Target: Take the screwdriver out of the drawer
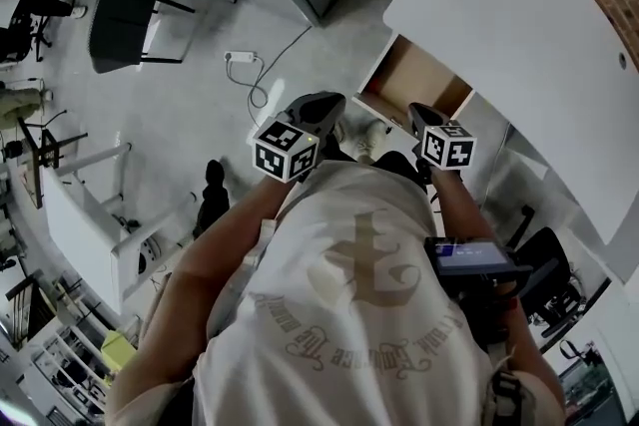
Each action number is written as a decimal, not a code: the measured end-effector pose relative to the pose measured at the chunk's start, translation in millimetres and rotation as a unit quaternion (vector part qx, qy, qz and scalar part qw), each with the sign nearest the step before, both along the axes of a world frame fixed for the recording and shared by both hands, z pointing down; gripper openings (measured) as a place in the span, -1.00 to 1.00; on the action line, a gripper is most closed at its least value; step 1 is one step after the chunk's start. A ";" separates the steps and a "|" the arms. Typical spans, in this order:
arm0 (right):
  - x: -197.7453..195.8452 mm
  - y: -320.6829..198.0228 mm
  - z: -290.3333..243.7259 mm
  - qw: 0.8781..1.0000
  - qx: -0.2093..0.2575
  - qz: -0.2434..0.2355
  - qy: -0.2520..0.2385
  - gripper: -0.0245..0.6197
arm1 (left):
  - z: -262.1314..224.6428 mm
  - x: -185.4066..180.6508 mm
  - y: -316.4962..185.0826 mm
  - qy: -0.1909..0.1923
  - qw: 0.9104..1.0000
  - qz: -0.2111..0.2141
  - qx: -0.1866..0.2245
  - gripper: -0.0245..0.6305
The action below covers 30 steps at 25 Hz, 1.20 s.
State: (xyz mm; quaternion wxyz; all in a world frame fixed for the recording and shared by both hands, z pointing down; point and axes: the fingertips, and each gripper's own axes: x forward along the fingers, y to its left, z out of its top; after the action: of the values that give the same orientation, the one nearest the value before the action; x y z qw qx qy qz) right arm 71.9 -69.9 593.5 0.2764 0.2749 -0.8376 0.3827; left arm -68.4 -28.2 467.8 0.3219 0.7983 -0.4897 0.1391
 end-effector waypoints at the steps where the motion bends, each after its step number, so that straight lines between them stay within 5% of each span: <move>1: -1.9 -1.0 1.0 1.000 -0.001 -0.001 0.001 -0.85 | 0.6 -1.8 -1.2 0.001 1.000 -0.001 -0.001 -0.86; 30: -29.9 -32.8 82.0 0.998 -0.067 -0.001 0.007 -0.85 | 62.2 10.2 -10.6 0.021 0.997 0.005 -0.080 -0.86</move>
State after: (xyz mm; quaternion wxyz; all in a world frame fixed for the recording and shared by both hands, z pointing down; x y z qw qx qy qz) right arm 42.0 -102.7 675.5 0.3004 0.2577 -0.8085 0.4355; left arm -58.2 -38.8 530.0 0.3940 0.7754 -0.4659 0.1623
